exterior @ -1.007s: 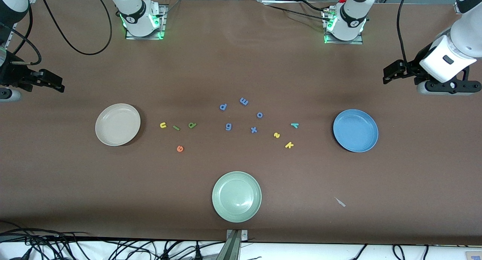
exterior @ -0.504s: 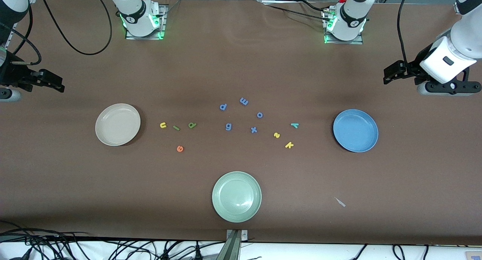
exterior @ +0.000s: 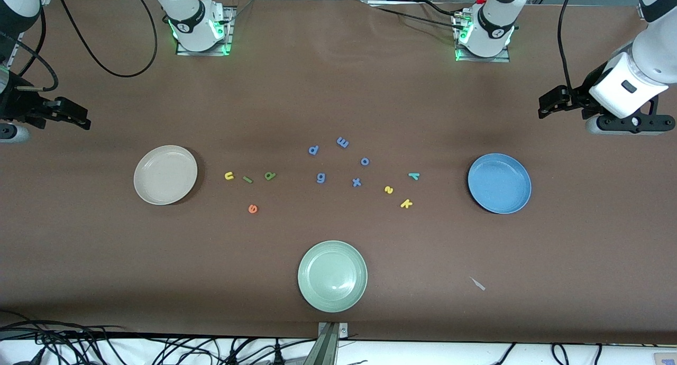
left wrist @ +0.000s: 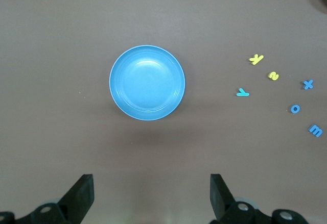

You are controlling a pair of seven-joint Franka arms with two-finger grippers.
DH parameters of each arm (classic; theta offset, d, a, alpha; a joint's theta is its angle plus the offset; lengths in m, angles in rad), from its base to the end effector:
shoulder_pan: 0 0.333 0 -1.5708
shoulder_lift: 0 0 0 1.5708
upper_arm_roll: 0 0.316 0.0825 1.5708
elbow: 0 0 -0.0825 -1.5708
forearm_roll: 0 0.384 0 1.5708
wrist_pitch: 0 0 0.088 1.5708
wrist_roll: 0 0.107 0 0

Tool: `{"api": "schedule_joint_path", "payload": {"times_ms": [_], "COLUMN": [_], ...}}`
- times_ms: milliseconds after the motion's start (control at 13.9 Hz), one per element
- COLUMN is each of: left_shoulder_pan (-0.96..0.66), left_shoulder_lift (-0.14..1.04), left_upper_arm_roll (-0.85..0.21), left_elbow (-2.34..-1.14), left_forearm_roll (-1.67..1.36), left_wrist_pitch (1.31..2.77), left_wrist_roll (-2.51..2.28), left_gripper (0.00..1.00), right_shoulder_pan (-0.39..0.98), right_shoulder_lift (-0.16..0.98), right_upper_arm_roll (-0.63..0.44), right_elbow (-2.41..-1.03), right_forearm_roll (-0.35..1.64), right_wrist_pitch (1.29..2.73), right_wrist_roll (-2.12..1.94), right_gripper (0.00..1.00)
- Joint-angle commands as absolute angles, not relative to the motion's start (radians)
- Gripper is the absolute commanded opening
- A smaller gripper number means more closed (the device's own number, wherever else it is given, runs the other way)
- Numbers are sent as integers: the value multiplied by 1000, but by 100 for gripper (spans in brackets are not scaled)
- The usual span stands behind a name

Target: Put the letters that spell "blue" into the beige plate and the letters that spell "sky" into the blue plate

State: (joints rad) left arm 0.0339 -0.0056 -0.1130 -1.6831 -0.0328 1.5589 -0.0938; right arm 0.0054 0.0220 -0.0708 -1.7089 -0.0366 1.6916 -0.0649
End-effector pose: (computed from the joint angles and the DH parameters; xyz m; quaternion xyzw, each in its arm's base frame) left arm 0.5441 -0.0468 0.5740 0.9981 0.0081 -0.0604 0.0109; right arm 0.5640 -0.0401 0.5571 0.9996 0.0023 -0.0208 0.0176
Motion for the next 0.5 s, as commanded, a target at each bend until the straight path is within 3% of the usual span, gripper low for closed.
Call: {"api": "schedule_joint_path", "payload": {"times_ms": [0, 432], "left_shoulder_pan": [31, 31], "left_shoulder_lift": [-25, -29], "left_upper_arm_roll": [-112, -109], "left_elbow": [-1697, -1687], "left_forearm_roll": [-3, -3], "left_wrist_pitch": [1565, 1526], "left_wrist_roll": [-100, -101], "left_gripper": [100, 100], "right_shoulder_pan": [11, 11], "right_shoulder_lift": [34, 34], "right_upper_arm_roll": [-78, -78], "right_elbow": [-1683, -1683], "right_forearm_roll": [-31, -31], "right_wrist_pitch": [1674, 1674], "right_wrist_roll": [-75, -75], "right_gripper": [100, 100]}}
